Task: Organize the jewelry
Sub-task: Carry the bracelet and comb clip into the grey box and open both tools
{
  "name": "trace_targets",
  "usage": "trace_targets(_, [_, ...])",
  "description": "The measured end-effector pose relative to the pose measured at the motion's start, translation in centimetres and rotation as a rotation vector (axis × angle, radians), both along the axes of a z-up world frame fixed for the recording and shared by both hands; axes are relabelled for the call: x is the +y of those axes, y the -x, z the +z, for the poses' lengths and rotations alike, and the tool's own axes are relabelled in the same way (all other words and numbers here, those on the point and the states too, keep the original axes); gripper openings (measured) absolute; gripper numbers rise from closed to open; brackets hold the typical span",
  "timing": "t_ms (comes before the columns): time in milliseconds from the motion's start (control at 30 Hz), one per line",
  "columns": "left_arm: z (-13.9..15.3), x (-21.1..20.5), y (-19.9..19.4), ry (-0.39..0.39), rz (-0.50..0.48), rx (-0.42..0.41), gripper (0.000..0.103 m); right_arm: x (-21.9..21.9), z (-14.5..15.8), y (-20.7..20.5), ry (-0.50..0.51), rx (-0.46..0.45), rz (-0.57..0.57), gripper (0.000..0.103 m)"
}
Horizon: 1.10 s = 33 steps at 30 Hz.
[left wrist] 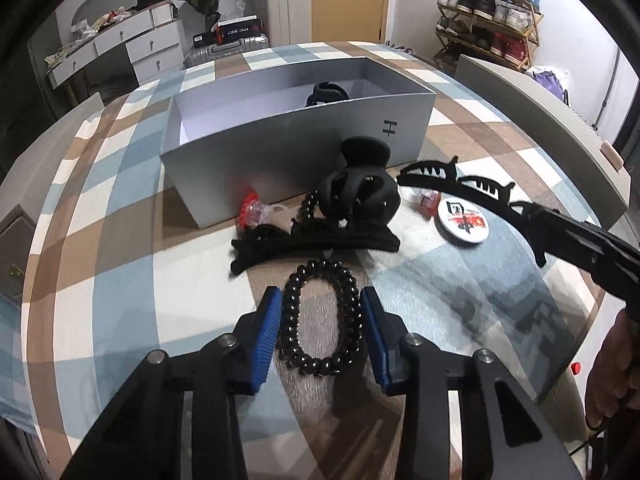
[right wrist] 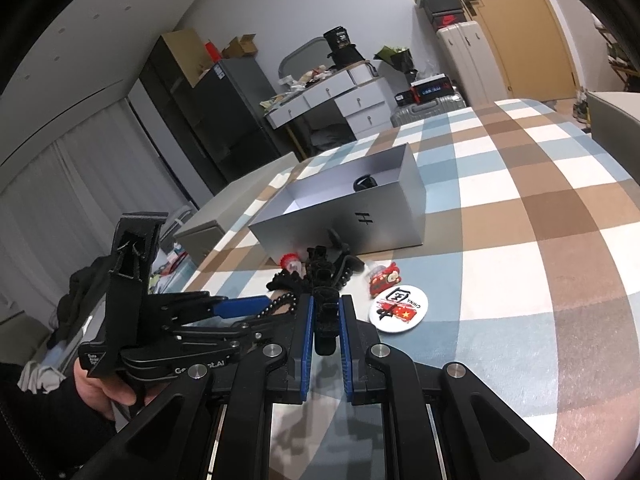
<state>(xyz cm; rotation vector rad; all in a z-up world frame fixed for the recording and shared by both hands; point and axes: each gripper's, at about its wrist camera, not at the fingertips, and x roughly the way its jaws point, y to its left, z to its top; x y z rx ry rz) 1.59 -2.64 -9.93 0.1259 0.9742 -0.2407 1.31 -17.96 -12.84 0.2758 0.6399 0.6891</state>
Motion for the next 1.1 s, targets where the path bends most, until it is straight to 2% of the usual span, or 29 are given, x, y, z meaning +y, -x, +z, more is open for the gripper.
trace_targets(133, [0.1,-0.1,0.7,-0.017,-0.011,-0.003,0.034,0.4,0.3,0.2,0.006,-0.008,0.005,0.011])
trace_targets(500, [1.7,0.6,2.2,0.01,-0.028,-0.024,0.034,1.9,1.6,0.8,0.025,-0.046,0.001,0.011])
trace_targets(700, [3.3,1.2,2.5,0.036,-0.029,-0.072,0.034,2.5,2.6,0.8,0.004,-0.066,0.021,0.011])
trace_targets(967, [7.2,1.4,-1.5,0.051,-0.088,-0.18,0.034,1.3,5.4,-2.9,-0.093,-0.079,-0.006,0.011])
trace_targets(1100, [8.8,2.0,-4.2,0.091,-0.089,-0.226,0.034,1.2,6.8,-5.6,-0.094,-0.084,-0.02,0.011])
